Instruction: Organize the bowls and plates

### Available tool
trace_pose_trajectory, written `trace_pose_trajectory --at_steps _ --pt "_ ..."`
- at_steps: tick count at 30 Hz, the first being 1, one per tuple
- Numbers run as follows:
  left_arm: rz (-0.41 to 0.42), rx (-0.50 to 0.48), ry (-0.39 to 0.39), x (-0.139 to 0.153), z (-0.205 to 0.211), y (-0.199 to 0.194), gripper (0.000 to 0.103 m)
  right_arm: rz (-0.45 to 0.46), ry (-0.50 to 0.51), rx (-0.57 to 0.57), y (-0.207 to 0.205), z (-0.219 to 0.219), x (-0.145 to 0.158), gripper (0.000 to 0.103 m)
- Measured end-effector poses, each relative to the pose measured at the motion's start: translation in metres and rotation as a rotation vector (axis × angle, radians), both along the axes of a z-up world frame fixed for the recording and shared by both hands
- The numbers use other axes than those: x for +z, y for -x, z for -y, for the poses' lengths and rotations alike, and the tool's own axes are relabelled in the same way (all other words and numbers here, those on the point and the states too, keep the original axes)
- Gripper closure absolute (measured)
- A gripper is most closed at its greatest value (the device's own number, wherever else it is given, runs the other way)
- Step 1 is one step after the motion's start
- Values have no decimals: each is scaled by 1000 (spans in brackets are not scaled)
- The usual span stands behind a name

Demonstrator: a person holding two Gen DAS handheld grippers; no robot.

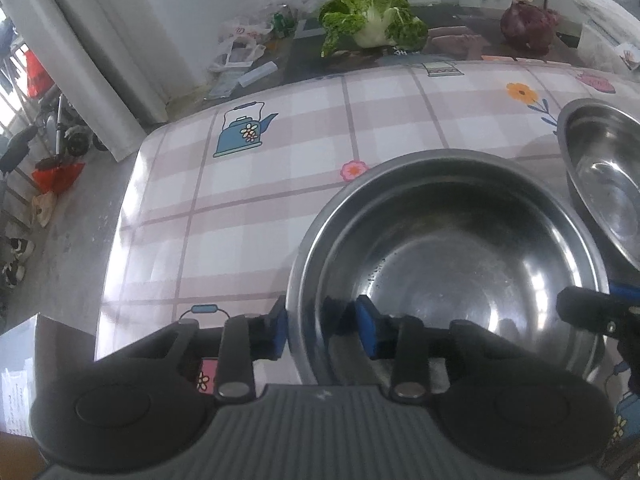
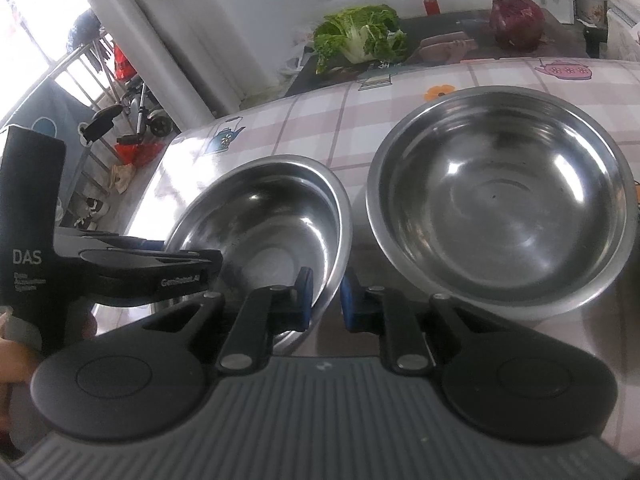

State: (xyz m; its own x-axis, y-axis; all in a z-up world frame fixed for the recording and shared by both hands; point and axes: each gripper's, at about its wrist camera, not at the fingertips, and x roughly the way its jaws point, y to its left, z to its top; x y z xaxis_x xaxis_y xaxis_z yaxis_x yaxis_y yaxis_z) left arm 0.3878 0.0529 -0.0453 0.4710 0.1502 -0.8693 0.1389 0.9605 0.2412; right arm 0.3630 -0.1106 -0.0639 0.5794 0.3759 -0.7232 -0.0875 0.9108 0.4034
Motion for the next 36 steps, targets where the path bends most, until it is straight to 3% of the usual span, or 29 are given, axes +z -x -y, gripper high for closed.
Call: trace_pose_trajectory --at_steps 7,11,25,36 --pt "-14 26 85 4 -14 4 74 2 -4 16 -1 4 1 90" --pt "-40 30 107 1 -17 3 68 11 5 19 0 2 0 90" --pt "-18 57 102 12 -21 11 74 20 29 22 0 -5 4 90" --pt "24 56 105 39 -23 22 74 65 30 35 9 -6 29 90"
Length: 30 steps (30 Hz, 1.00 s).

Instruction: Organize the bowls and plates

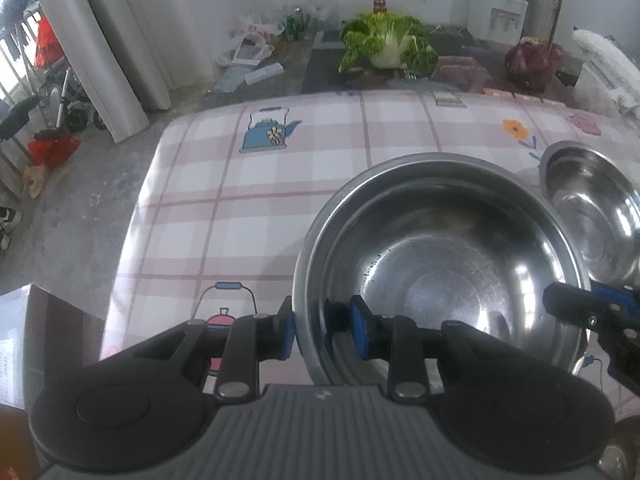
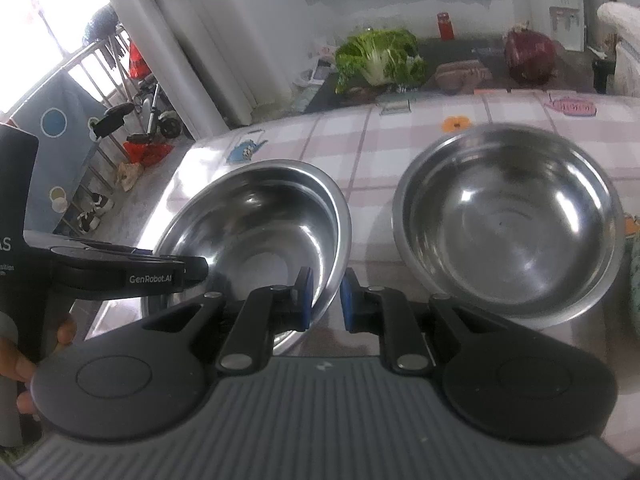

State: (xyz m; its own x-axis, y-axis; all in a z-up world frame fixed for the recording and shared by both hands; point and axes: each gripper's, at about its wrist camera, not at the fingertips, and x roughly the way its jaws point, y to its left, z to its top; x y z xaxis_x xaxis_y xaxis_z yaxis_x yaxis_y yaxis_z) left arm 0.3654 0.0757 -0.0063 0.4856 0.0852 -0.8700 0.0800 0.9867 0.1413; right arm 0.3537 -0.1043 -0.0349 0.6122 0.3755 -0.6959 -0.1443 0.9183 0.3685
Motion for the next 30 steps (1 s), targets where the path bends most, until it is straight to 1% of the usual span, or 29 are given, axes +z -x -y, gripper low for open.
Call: trace_pose_trajectory --at_steps 9,18,22,26,30 --pt "45 -12 -2 24 11 10 74 47 -2 -11 14 11 26 90" --pt "71 -42 8 38 35 17 74 75 -2 -49 29 34 43 90" --pt "81 -69 19 43 54 16 74 79 -3 -71 35 50 46 90" --pt "81 -106 35 43 80 11 74 69 -22 -101 38 78 46 89" --pt "79 -156 42 38 110 3 74 63 -12 -150 38 109 45 89"
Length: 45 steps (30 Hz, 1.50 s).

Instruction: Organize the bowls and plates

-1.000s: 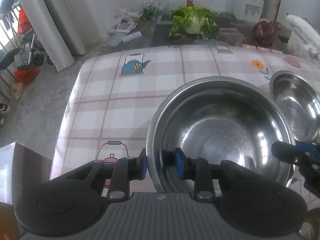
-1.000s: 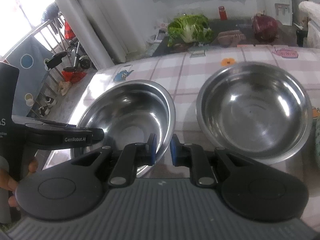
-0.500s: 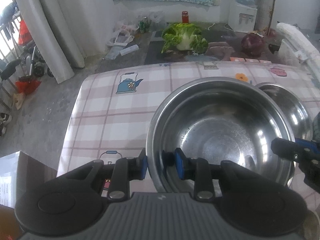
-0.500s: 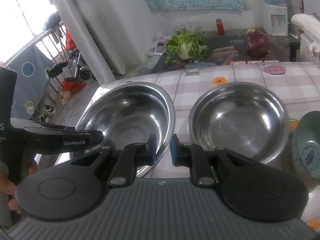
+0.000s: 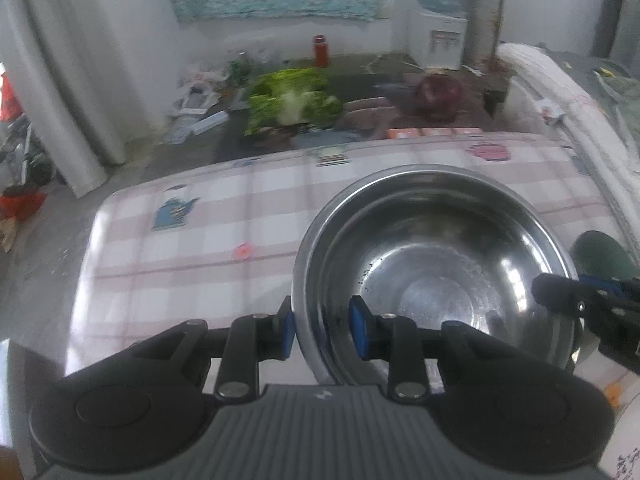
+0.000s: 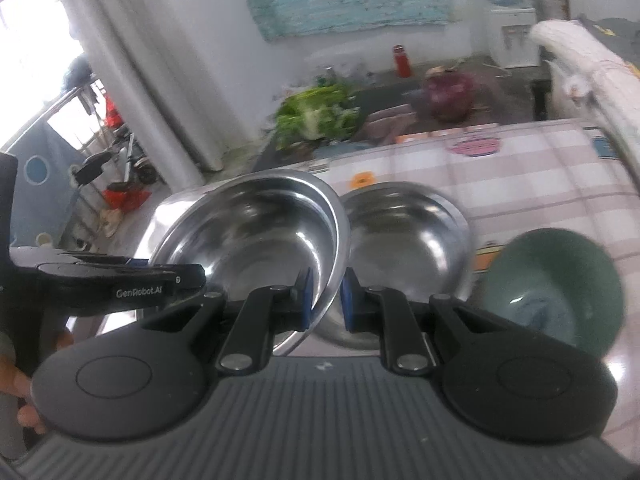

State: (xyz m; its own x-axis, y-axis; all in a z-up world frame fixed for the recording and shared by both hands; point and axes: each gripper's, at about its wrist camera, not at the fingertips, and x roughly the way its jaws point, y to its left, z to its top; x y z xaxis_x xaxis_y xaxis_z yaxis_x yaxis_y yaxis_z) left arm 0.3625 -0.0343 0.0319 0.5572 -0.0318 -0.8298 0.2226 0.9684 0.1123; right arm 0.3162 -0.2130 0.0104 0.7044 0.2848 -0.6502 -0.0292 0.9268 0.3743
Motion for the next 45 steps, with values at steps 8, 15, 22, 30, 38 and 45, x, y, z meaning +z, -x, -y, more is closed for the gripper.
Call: trace_pose_trajectory --at_steps 8,15,22,30,38,45 --pt "-36 -50 21 -21 41 -25 74 -32 12 -80 -11 42 -14 89" --pt "-56 -77 9 -37 63 -43 74 -69 33 -113 -34 61 -32 88" --pt "-32 -98 -63 -49 72 -45 71 -85 88 -80 -51 56 -45 87" --pt "-26 -108 -82 -54 64 -39 67 -70 171 -36 -58 46 -45 70" --pt "-32 -70 -90 -59 53 -43 54 -62 161 -47 -75 51 -44 60" --pt "-27 -93 -96 -63 54 -41 66 -119 178 5 -95 37 -57 59"
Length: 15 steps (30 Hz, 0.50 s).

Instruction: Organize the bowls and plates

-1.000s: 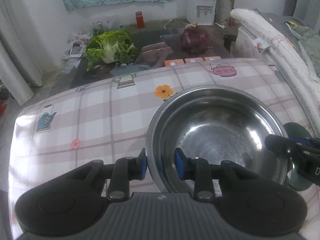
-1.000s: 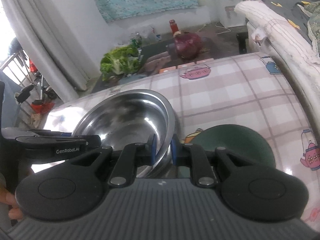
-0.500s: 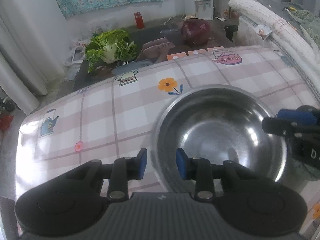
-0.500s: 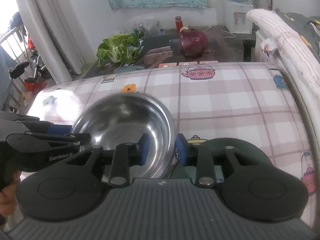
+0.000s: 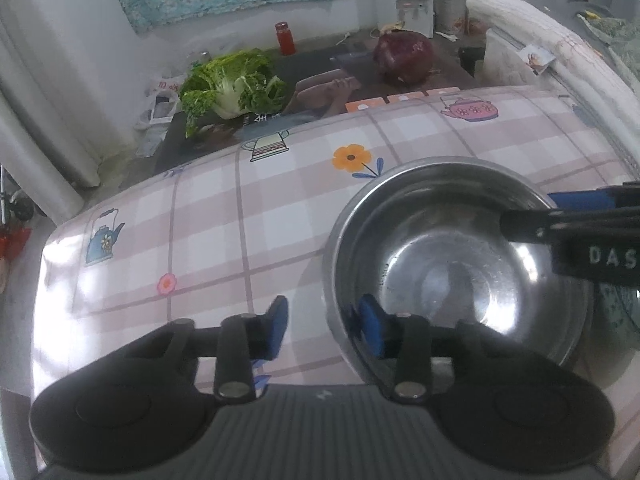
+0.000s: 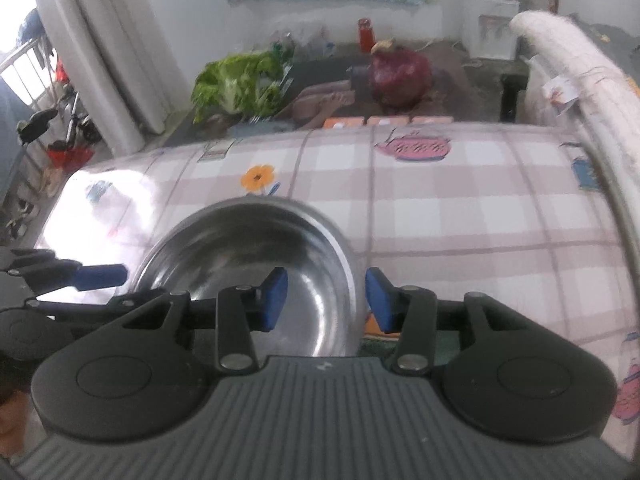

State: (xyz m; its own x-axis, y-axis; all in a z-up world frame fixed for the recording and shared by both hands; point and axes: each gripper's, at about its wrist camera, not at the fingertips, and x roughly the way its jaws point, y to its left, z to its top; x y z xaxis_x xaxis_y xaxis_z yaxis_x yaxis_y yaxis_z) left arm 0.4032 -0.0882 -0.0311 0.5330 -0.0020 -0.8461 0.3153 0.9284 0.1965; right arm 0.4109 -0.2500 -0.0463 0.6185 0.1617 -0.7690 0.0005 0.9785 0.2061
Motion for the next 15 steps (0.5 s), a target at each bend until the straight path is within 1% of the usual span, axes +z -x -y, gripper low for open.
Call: trace_pose_trajectory --at_steps 3,8,12,13,15 --pt "2 14 -26 0 -5 1 68 -2 -7 27 3 -9 0 59" --pt "-24 65 -23 -1 -34 6 67 -12 -79 83 13 -24 1 59" --pt "-28 100 -32 0 -50 9 66 -20 -128 115 20 -40 -2 59" --pt "-30 108 -29 1 -53 10 65 -20 -128 121 20 -44 -2 59" --pt "-24 120 -19 5 -58 13 60 -13 -118 121 23 -48 -1 60"
